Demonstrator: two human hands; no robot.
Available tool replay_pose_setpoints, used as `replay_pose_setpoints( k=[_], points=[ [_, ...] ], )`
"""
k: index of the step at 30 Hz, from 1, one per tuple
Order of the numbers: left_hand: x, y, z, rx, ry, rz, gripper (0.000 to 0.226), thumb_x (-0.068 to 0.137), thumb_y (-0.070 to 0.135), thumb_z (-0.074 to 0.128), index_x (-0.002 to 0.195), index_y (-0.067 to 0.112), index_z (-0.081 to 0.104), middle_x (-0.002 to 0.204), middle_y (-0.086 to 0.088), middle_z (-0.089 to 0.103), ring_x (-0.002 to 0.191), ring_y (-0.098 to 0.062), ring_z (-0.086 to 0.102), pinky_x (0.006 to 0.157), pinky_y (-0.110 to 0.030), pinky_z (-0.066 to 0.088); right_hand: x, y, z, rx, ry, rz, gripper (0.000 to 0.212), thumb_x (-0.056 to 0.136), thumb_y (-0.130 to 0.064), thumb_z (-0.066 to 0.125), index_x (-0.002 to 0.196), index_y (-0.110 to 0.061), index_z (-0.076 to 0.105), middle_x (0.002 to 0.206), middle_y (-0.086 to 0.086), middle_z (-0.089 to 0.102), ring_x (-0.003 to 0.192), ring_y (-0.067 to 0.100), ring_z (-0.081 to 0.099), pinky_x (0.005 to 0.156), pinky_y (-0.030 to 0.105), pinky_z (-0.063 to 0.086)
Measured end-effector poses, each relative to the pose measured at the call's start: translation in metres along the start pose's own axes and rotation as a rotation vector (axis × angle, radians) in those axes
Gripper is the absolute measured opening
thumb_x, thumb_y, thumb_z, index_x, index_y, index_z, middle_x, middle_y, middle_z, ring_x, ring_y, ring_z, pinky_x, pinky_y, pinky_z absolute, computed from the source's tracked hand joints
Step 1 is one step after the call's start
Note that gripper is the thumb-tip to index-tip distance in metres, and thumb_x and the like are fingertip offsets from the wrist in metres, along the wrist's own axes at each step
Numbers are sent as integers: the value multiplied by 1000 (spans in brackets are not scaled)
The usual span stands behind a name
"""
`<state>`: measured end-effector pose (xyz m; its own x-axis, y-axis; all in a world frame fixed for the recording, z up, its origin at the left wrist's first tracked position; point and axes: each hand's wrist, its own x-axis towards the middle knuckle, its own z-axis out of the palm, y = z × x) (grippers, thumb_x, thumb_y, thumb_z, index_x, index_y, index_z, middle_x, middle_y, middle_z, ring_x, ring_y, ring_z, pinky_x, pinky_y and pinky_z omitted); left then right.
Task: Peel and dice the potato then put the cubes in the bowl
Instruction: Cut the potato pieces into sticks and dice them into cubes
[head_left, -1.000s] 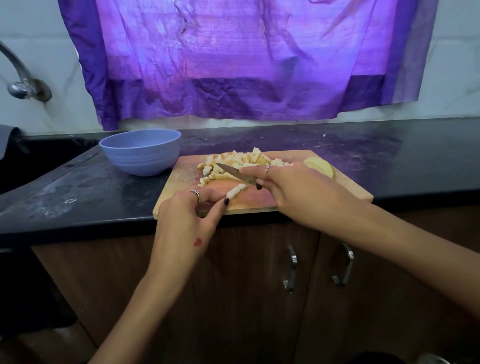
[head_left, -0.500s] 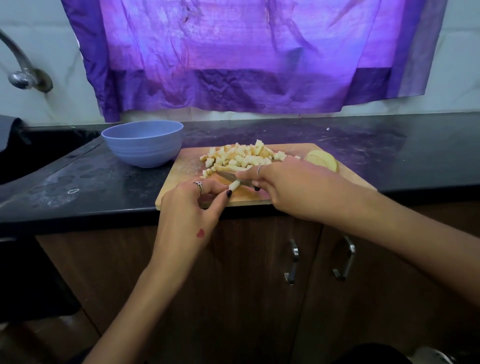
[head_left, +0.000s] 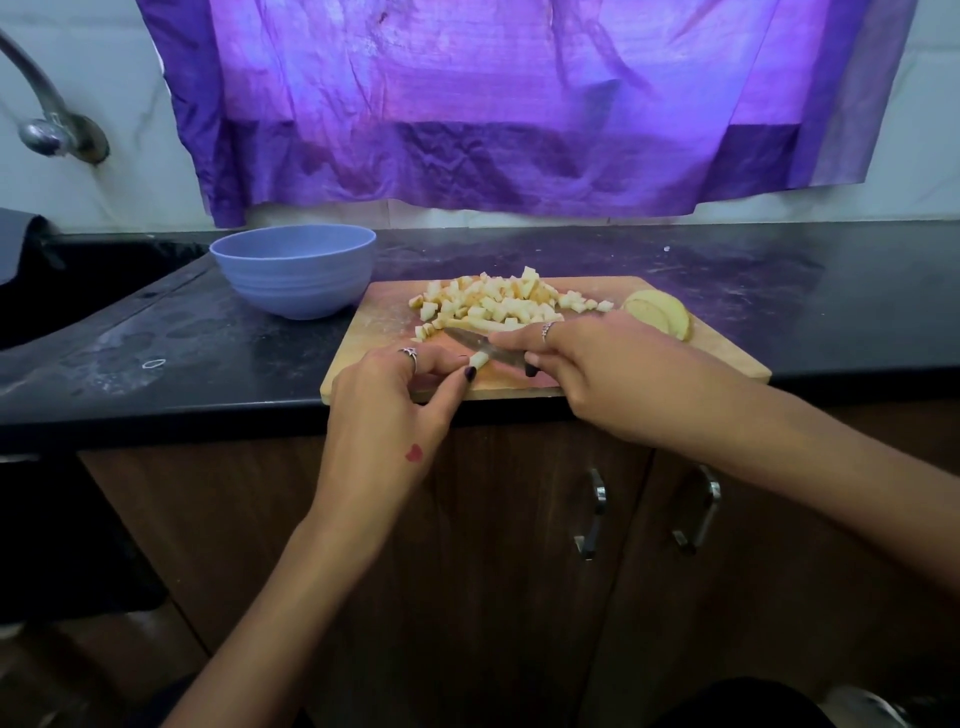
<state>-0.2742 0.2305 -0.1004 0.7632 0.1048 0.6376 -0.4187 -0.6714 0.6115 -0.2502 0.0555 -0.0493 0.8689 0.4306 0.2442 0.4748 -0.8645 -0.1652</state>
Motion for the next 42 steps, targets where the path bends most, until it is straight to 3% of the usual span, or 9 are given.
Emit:
replay_pose_setpoints(
  k=[4, 8, 13, 21, 24, 27, 32, 38, 42],
  points=[
    [0, 1, 0, -12, 3, 2, 10, 86, 23, 69, 93, 28, 73, 85, 23, 66, 85, 15, 58, 77, -4, 42, 2, -4, 6, -207, 53, -14, 51, 100, -25, 39, 140, -56, 28, 106, 2, 61, 84, 21, 60, 67, 35, 53],
    [1, -1, 0, 18, 1, 4, 14, 86, 25, 68, 98, 22, 75, 86, 18, 66, 86, 4, 60, 80, -17, 47, -5, 0, 6, 59, 171, -3, 42, 101, -30, 37, 137, -52, 39, 109, 2, 66, 85, 19, 62, 76, 39, 54],
    [1, -2, 0, 22, 8, 16, 16, 86, 26, 68, 99, 20, 75, 90, 14, 68, 88, 1, 61, 82, -22, 49, -12, 2, 5, 90, 51, -10, 40, 101, -30, 38, 135, -51, 44, 106, -1, 64, 77, 15, 61, 73, 38, 54],
    [0, -4, 1, 19, 0, 21, 10, 87, 23, 68, 94, 23, 75, 87, 18, 65, 85, 12, 57, 78, -6, 43, 1, 7, -7, 102, -86, -22, 36, 101, -32, 39, 130, -51, 49, 117, -11, 62, 95, 16, 64, 90, 36, 52],
    [1, -3, 1, 10, 3, 26, 9, 87, 22, 69, 93, 23, 75, 90, 15, 69, 86, 11, 58, 81, -12, 46, -1, 1, -4, -125, -53, -70, 47, 100, -25, 41, 137, -54, 36, 103, -3, 62, 85, 17, 61, 74, 36, 54],
    [-1, -2, 1, 6, 8, 46, 13, 87, 21, 69, 98, 25, 74, 92, 19, 67, 85, 14, 58, 79, -3, 42, -9, -6, 6, -325, 108, -99, 56, 99, -23, 38, 142, -54, 21, 90, 0, 49, 80, 20, 53, 57, 33, 43],
    [-3, -5, -1, 56, 52, 57, 13, 86, 26, 69, 96, 18, 73, 98, 11, 67, 87, 5, 58, 78, -2, 39, -11, 3, 11, 64, 130, -62, 44, 100, -25, 39, 137, -49, 40, 102, 0, 66, 82, 21, 63, 73, 41, 55],
    [-4, -7, -1, 53, 73, 40, 12, 86, 27, 69, 93, 18, 74, 101, 9, 67, 94, -1, 59, 87, -23, 47, -11, 1, 11, 60, 83, -56, 41, 100, -28, 40, 136, -46, 44, 92, 4, 66, 80, 24, 65, 72, 42, 56],
    [-3, -6, 1, 34, 65, 29, 8, 86, 24, 69, 91, 19, 74, 98, 11, 67, 92, 0, 58, 86, -22, 45, -7, -7, 3, 43, -24, -17, 40, 102, -27, 37, 138, -44, 43, 103, 3, 64, 88, 24, 64, 80, 38, 54]
  ],
)
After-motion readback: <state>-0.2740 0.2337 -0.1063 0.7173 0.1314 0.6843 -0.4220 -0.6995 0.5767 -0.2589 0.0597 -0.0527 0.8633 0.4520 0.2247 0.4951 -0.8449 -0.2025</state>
